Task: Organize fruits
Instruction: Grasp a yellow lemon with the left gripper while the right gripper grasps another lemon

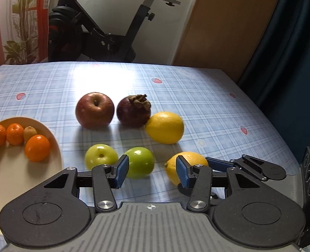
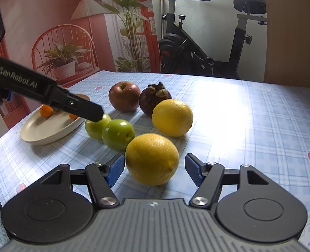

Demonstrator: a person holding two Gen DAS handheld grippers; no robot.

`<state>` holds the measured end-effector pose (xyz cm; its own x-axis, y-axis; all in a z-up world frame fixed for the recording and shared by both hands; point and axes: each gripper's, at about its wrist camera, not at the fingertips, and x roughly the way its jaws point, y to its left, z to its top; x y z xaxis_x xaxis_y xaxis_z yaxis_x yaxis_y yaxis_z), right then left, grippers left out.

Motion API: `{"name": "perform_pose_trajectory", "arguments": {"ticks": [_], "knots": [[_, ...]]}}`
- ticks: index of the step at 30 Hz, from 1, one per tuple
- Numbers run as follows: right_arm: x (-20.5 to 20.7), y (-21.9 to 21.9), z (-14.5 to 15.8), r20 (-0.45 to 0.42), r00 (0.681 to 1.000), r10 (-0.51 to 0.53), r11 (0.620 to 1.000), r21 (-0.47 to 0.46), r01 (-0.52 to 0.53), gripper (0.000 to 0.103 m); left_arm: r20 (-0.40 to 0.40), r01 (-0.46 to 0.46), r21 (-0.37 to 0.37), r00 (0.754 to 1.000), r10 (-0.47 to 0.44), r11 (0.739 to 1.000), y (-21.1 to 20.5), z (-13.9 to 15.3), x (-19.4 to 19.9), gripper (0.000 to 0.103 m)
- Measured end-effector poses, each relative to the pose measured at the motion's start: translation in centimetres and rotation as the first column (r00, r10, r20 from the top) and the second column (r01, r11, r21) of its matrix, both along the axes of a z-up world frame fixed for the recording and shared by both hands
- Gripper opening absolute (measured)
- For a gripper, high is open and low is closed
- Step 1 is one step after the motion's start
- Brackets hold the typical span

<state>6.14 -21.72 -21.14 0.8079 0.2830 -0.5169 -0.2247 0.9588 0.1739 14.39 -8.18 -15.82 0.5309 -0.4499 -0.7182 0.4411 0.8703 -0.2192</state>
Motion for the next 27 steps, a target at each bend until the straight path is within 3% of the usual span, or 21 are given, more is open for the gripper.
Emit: {"name": "perform_pose_trajectory", "arguments": {"ticks": [12,21,27], "knots": [[0.1,-0.7,-1.1,0.002,1.000,0.026,0.998,0.056,-0.026,0.061,-0.082,0.060,0.004,0.995,-0.060,0.998,-4.4,-1.8,1.5,0.051],[0.2,-2.3,-1.3,-0.021,0.999,0.025,0.990,0.142,-0.022,0.061,-0.151,0.062,-0.048,0.986,-0.069,0.997,-4.6,-2.2,2.2,0.048],[0.3,-2.4,-1.3,-0.038,0.999,0.025,0.989,0.150,-0.019,0.061,-0.163,0.043,-0.064,0.985,-0.054,0.997,-4.3,-2.4,2.5,0.049]]}}
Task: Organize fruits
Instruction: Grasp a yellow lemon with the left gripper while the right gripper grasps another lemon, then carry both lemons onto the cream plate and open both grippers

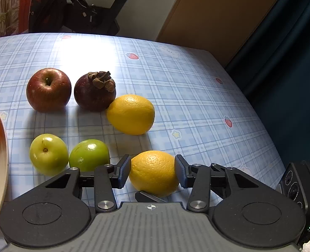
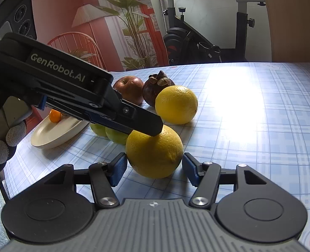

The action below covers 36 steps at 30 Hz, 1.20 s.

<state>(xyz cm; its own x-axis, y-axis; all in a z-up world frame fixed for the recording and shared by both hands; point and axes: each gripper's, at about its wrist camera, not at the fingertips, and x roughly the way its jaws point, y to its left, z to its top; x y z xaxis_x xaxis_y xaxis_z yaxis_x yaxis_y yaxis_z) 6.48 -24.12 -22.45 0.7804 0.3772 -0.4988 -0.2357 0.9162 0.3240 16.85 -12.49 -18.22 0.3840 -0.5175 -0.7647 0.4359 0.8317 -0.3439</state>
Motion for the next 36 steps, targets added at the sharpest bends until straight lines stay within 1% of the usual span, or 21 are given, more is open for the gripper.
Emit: {"name": "perform_pose_trajectory", "arguments": {"ticks": [3,6,10,14,20,24,28,31,36], "knots": [[0.0,-0.1,0.0,-0.002,1.000,0.000,1.000,0.010,0.000,0.061,0.013,-0.001,0.006,1.000,0.000,1.000,-0.2,-0.1,-0.3,0.051],[0.0,-0.4,-0.1,-0.008,1.000,0.001,1.000,0.028,-0.001,0.061,0.001,-0.012,-0.004,1.000,0.012,1.000,-0.1,-0.3,-0.3,0.055],[0.0,-0.4,0.0,-0.005,1.000,-0.002,1.000,0.024,0.002,0.061,0.001,-0.020,-0.006,1.000,0.020,1.000,-0.1,-0.5,-0.4,0.055],[-0.2,-0.3,0.0,0.002,1.000,-0.006,1.000,0.014,0.006,0.060,0.027,-0.015,0.013,1.000,0.015,1.000,-0.5,-0.3,-0.9,0.053],[-0.6,-0.5,0.0,0.025,1.000,-0.008,1.000,0.028,0.008,0.060,0.092,0.000,0.059,0.996,-0.005,0.998,-1.2,0.4,-2.0,0.052],[-1.1,-0.7,0.5,0.042,0.999,-0.009,1.000,0.026,0.008,0.060,0.119,0.000,0.061,0.993,-0.007,0.998,-1.4,0.8,-2.5,0.052],[-0.9,0.0,1.9,0.028,1.000,0.008,1.000,-0.010,-0.008,0.060,0.125,-0.006,0.040,0.992,0.001,0.999,-0.5,1.4,-2.8,0.052],[0.0,0.9,3.7,0.038,0.999,0.029,0.999,-0.015,-0.028,0.060,0.151,-0.031,0.019,0.988,0.028,0.999,1.0,2.8,-2.8,0.052],[3.2,4.1,6.7,0.058,0.992,0.108,0.994,-0.015,-0.108,0.060,0.200,-0.088,0.027,0.976,0.081,0.996,5.3,6.1,-2.0,0.052]]}}
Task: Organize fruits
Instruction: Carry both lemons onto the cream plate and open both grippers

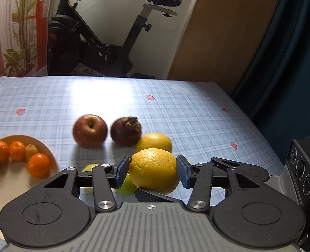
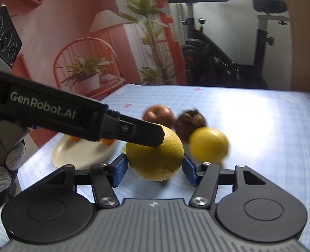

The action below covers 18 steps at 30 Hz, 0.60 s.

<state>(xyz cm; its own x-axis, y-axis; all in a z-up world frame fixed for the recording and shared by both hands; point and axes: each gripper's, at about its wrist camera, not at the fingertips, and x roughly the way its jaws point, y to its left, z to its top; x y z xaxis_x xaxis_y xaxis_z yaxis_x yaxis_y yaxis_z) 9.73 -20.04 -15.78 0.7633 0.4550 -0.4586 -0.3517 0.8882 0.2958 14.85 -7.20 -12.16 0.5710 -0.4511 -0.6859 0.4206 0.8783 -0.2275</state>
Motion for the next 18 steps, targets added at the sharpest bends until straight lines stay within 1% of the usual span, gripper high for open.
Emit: {"name": "perform_pose_trajectory", "arguments": {"ticks": [4,7,10,13,15,18], "knots": [[3.4,3.9,1.9,0.004,0.997,0.082,0.997,0.007,-0.082,0.060,-0.013,-0.084,-0.011,0.996,0.083,0.996,5.4,2.3,1.6,0.052],[5.8,7.3,2.6,-0.007,0.990,0.138,0.990,0.030,-0.138,0.060,-0.037,-0.141,-0.012,0.989,0.141,0.990,10.0,3.8,2.8,0.052],[8.1,10.8,3.1,-0.044,0.978,0.202,0.978,0.058,-0.199,0.060,-0.063,-0.172,0.032,0.983,0.174,0.985,13.8,4.7,3.5,0.052],[10.2,14.4,2.7,-0.108,0.960,0.256,0.966,0.060,-0.251,0.059,-0.116,-0.199,0.067,0.972,0.205,0.978,16.9,4.2,4.5,0.052],[11.4,16.3,1.9,-0.158,0.948,0.275,0.961,0.062,-0.269,0.059,-0.163,-0.214,0.072,0.961,0.223,0.974,18.9,3.2,5.1,0.052],[12.7,18.0,0.2,-0.230,0.931,0.284,0.959,0.070,-0.276,0.059,-0.218,-0.226,0.077,0.947,0.238,0.971,20.7,1.3,6.0,0.052]]}}
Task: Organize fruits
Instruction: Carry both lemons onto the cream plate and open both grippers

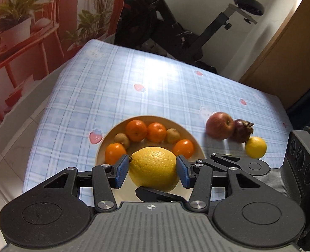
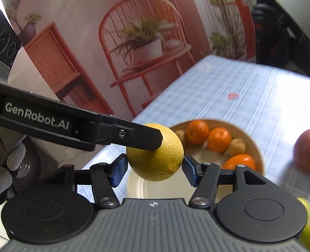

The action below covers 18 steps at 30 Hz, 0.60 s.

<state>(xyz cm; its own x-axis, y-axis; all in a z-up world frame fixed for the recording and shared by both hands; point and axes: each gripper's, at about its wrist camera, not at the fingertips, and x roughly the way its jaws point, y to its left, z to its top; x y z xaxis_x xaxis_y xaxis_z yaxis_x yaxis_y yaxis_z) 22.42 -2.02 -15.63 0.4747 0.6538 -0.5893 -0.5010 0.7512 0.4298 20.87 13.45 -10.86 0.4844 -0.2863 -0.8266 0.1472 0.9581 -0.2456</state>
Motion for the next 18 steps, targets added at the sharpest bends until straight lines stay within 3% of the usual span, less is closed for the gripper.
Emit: {"name": "perform_pose_trajectory", "arguments": {"ticks": [4,8,18], "knots": [[1.7,1.4,-2.3,-0.103,0.995,0.016,0.999,-0.031,-0.019,0.059,-0.069,0.007,0.006,0.998,-0.006,1.000,1.5,-2.6,0.5,0.052],[1.9,1.7,-3.4,-0.138,0.990,0.000,0.999,-0.032,-0.004,0.059,-0.065,0.031,0.034,0.997,-0.029,0.999,1.8,-3.8,0.2,0.051],[1.2,2.6,-3.4,-0.109,0.994,0.015,0.999,-0.046,-0.020,0.060,-0.056,0.021,0.034,0.998,-0.019,0.999,2.9,-4.0,-0.2,0.050]]}}
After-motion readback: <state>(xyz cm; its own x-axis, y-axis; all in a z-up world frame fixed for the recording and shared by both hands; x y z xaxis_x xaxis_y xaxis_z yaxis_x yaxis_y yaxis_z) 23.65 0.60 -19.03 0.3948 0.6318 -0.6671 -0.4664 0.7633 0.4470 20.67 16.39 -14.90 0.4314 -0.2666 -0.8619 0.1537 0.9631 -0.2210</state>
